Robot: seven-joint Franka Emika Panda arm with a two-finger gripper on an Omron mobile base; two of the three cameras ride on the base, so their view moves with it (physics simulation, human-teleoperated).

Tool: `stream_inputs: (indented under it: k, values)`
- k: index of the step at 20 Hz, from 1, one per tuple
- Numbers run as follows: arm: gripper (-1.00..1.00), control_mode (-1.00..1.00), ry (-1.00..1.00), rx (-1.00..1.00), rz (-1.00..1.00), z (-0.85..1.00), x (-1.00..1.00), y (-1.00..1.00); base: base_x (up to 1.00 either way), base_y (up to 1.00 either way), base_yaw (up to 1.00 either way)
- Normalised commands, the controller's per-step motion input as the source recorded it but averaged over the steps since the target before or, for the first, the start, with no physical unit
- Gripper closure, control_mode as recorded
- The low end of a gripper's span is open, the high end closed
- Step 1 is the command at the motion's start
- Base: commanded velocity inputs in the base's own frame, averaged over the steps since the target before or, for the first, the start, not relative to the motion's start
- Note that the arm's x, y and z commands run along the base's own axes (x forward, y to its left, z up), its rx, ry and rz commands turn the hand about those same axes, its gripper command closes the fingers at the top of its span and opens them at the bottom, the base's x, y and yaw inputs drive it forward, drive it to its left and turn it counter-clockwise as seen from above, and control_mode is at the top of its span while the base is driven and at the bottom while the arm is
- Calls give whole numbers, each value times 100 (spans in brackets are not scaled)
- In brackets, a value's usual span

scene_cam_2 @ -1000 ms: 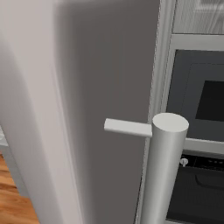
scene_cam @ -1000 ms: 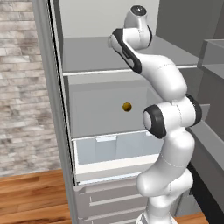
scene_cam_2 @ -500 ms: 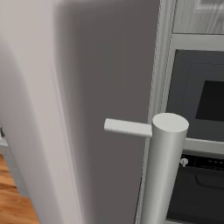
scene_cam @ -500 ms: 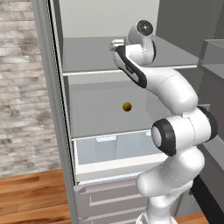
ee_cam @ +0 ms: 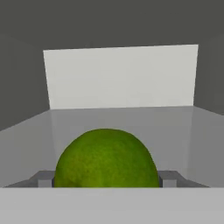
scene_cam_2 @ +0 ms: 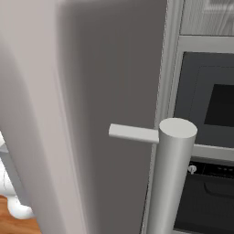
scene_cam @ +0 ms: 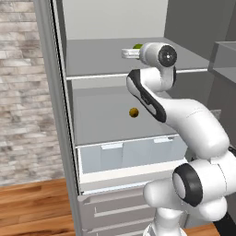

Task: Grab the lemon and lime from the fridge, place them in the blender, close the lid, and turn on the blender to create a marinade.

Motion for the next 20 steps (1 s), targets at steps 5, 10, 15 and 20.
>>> stream_inputs:
  k: [5, 10, 15, 20]
  values:
    - [100, -100, -2, 3, 0, 68, -100, 0, 0, 0, 0]
    - [100, -100, 0, 1, 0, 19, -100, 0, 0, 0, 0]
    - [100, -100, 9, 0, 1, -44, -100, 5, 0, 0, 0]
    - [100, -100, 26, 0, 3, -99, -100, 3, 0, 0, 0]
